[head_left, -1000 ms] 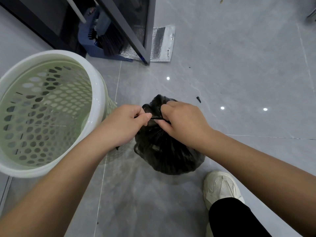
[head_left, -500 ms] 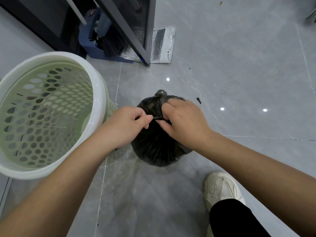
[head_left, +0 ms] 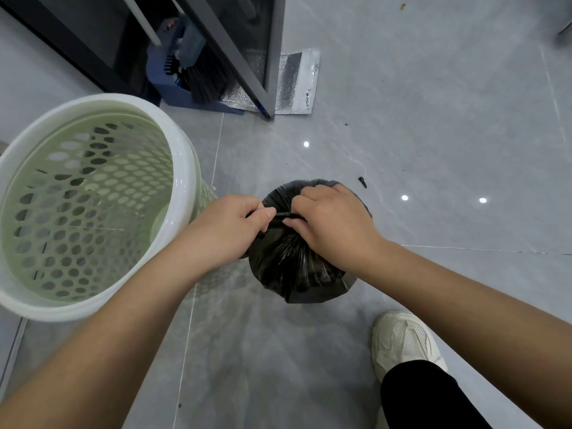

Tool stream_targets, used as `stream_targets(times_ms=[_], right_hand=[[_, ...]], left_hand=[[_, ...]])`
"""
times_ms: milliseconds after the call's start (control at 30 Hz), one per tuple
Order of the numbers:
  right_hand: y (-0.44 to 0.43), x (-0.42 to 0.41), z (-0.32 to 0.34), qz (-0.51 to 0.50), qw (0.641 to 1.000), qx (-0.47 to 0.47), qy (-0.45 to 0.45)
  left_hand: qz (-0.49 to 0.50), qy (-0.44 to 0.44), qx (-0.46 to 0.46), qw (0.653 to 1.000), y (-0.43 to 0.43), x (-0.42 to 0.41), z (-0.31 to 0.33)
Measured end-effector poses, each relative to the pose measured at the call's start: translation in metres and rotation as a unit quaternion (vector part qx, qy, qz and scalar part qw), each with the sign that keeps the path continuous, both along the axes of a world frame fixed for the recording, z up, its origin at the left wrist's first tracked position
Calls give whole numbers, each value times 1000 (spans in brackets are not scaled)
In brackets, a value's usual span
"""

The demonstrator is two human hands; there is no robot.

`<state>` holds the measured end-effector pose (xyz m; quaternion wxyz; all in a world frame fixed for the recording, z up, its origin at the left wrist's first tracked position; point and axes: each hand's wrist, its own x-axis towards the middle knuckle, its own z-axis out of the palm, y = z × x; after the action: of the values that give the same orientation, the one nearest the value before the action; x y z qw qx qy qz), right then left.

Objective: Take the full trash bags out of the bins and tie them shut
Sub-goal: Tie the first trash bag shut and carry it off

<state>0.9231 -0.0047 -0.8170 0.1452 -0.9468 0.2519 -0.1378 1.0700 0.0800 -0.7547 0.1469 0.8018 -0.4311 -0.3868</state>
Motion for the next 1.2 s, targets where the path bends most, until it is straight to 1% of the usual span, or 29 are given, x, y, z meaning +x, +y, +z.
stream_targets(times_ms=[167, 300, 400, 433, 533, 567, 700, 833, 933, 1000, 1133, 1200], right_hand=[[3, -3, 8, -23, 999, 28, 26], [1, -4, 9, -13, 999, 21, 43], [2, -5, 9, -8, 1000, 13, 25], [2, -6, 9, -4, 1000, 10, 14], [0, -5, 7, 16, 999, 20, 20], [-1, -6, 6, 15, 999, 26, 27], [-1, -7, 4, -22, 999, 7, 30], [0, -7, 9, -55, 998, -18, 36], [-2, -7, 8, -42, 998, -40, 31], [-4, -8, 5, -30, 998, -57, 7], [-5, -7, 2, -4, 1000, -13, -12], [-5, -7, 4, -9, 1000, 11, 10]], left_hand=[[-6, -6, 6, 1000, 1, -1, -1], [12, 28, 12, 999, 1, -1, -2], [44, 84, 15, 995, 0, -3, -2], [46, 86, 17, 995, 0, -5, -1], [1, 2, 12, 1000, -2, -5, 1], [-4, -13, 10, 1000, -2, -4, 2], [-6, -23, 17, 1000, -3, -6, 3], [1, -13, 13, 1000, -3, -4, 2], [8, 2, 3, 1000, -3, -3, 1], [11, 5, -2, 1000, -3, -3, 0], [6, 0, -4, 1000, -2, -3, -1], [4, 3, -3, 1000, -1, -3, -1]])
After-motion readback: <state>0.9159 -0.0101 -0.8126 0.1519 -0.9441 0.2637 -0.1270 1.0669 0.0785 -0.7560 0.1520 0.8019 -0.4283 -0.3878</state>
